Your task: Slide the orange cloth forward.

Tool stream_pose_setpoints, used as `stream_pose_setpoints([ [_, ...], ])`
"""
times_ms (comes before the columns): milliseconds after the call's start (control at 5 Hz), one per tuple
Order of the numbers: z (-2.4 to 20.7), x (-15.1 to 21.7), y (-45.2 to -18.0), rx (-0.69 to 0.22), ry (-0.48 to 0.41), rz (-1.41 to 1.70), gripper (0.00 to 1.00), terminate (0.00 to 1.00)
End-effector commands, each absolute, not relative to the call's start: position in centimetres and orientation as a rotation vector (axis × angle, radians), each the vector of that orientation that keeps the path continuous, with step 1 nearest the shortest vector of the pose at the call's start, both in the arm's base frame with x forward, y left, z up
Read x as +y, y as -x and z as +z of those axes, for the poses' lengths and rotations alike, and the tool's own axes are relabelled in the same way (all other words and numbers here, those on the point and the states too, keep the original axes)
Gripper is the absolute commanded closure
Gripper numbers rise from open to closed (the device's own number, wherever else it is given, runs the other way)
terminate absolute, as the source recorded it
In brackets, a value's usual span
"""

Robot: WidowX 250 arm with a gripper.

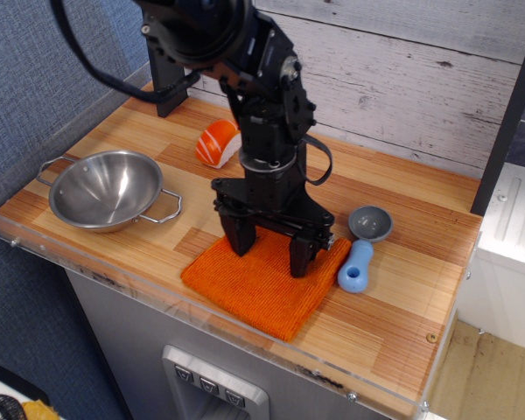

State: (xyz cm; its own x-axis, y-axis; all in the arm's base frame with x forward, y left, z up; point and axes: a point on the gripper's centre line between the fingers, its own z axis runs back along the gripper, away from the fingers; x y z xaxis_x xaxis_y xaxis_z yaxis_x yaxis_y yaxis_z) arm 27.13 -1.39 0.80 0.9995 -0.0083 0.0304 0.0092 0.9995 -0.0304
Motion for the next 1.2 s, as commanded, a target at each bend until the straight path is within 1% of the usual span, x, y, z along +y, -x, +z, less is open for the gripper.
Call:
stream_pose_setpoints([
  [0,1.8,-0.5,-26.6,-0.049,0.039,0.009,0.00,0.00],
  [200,2.4,-0.7,-27.3,-0.060,0.049,0.003,0.00,0.00],
  [400,3.2,-1.1,-27.8,-0.096,0.049,-0.007,0.00,0.00],
  [600,4.7,-1.4,-28.1,-0.141,0.046,-0.020,0.00,0.00],
  [1000,8.5,-1.5,-27.9,-0.220,0.040,-0.021,0.00,0.00],
])
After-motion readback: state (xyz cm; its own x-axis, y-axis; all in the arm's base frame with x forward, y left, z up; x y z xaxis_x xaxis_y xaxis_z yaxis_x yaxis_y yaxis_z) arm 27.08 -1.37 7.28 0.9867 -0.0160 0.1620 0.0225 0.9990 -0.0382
